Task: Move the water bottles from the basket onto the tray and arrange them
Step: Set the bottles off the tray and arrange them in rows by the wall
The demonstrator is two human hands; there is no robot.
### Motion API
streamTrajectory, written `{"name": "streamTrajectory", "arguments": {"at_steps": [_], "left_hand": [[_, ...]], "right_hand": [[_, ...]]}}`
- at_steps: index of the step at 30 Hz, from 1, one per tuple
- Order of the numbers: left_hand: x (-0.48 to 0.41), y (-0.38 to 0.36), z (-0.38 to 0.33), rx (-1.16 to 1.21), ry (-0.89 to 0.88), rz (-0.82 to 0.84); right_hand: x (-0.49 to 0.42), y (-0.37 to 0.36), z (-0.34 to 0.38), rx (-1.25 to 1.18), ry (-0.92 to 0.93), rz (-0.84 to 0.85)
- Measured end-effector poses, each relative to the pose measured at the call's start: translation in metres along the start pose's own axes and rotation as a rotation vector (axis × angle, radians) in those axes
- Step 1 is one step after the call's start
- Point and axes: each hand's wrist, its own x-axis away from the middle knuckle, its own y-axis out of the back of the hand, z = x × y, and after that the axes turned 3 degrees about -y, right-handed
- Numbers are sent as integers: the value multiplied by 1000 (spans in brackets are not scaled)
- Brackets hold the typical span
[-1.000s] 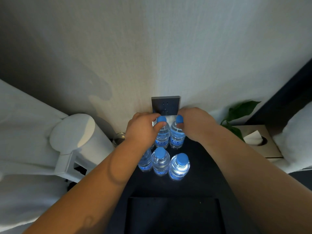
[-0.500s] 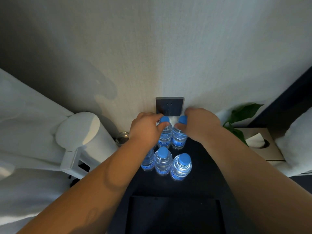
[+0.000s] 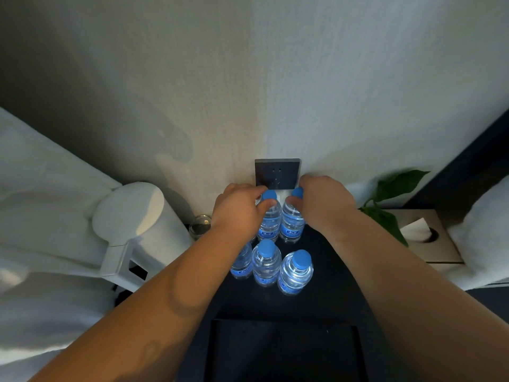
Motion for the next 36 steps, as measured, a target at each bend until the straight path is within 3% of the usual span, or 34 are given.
{"name": "streamTrajectory", "arguments": {"at_steps": [11, 15, 20, 24, 30, 36], "left_hand": [[-3, -2, 1, 4, 18, 20], [-3, 0, -2, 14, 7, 3], [0, 4, -7, 70, 50, -41], [2, 17, -6, 159, 66, -143], [28, 40, 4, 238, 16, -213], [82, 54, 20, 123, 11, -48]], "right_hand": [[2, -8, -4, 34, 14, 26], [15, -15, -14, -60, -39, 46], [40, -19, -13, -160, -106, -90], [61, -14, 3, -266, 57, -123], [90, -18, 23, -129, 325, 26], [102, -29, 29, -55, 342, -52]]}}
